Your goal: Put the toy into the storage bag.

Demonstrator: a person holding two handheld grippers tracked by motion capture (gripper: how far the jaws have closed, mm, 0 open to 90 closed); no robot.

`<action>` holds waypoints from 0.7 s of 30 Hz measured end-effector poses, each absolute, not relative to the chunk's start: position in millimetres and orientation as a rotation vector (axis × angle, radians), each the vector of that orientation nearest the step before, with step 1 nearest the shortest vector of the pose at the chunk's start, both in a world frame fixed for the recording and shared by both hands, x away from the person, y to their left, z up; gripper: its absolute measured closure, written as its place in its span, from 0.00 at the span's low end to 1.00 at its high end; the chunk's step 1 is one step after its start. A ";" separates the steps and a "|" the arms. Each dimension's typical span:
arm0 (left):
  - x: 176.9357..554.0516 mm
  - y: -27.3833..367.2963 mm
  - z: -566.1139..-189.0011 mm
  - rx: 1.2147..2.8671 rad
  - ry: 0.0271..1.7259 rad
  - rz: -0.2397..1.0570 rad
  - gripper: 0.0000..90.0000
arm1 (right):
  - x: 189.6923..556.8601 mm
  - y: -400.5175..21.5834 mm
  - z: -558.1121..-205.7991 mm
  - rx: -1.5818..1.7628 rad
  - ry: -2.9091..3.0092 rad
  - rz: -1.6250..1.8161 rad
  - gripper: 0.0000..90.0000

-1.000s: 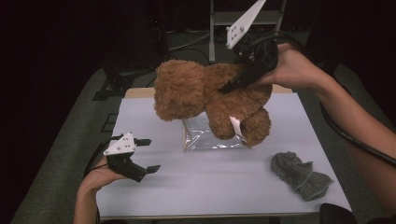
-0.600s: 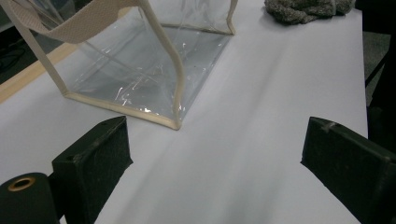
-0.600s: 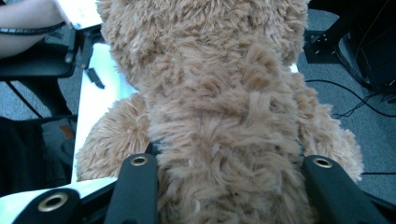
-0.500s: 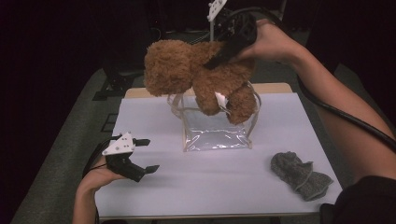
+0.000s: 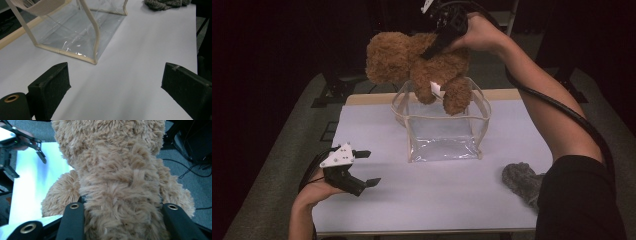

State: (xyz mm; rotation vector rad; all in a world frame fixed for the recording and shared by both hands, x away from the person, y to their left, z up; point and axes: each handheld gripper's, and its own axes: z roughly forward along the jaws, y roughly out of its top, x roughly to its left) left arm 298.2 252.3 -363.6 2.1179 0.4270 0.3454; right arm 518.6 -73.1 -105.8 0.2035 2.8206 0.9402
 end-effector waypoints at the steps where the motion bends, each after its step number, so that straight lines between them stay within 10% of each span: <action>1: 298.2 252.3 -363.6 2.118 0.427 0.345 0.08 | 519.0 -72.2 -109.5 0.200 2.824 0.933 0.62; 21: 295.7 245.4 -366.3 2.136 0.417 0.330 0.08 | 500.8 -94.5 -159.9 0.239 2.884 0.993 0.61</action>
